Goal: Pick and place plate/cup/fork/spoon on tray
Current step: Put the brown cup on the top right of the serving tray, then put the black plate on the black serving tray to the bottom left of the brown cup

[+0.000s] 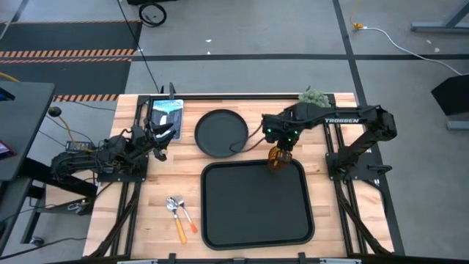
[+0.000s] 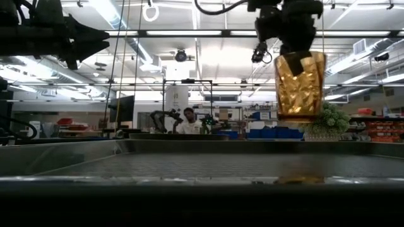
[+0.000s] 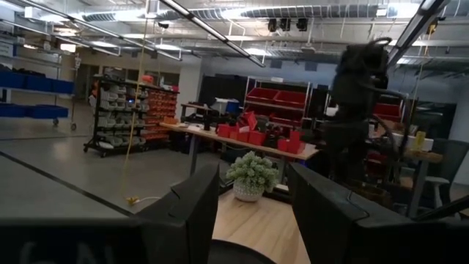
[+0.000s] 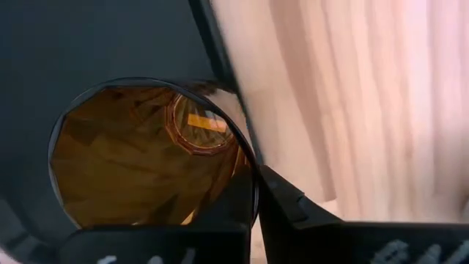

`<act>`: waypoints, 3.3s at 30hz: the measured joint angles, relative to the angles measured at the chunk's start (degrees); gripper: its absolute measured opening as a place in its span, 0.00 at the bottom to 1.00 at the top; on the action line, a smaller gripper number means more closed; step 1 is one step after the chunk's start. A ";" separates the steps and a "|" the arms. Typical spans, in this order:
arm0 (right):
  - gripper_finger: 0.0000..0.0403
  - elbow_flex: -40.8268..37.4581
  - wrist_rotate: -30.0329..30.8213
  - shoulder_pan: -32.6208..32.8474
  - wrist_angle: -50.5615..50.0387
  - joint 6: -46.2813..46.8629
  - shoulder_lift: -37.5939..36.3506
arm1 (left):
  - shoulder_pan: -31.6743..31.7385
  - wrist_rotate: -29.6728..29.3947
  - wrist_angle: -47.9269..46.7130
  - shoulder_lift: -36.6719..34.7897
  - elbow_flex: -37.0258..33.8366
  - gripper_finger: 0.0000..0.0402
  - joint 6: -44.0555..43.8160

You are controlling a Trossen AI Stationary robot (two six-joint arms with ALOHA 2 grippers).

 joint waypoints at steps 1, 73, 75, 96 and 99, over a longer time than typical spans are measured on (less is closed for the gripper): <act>0.03 -1.23 -0.08 0.66 0.16 1.19 -0.58 | 0.00 0.00 0.05 -0.01 0.00 0.43 0.00; 0.35 -26.70 35.90 5.12 26.06 13.19 -40.34 | 7.04 -5.18 -13.35 37.39 9.44 0.43 -27.61; 0.35 -28.45 35.11 5.15 29.82 12.03 -40.22 | 8.71 -5.20 -14.48 40.65 11.11 0.43 -27.16; 0.35 -32.62 54.58 20.40 42.63 4.84 -39.35 | 16.44 4.15 -23.56 60.43 20.85 0.43 -28.71; 0.35 -32.62 55.40 22.83 42.36 4.64 -40.33 | 16.45 4.84 -24.01 62.62 21.25 0.43 -30.41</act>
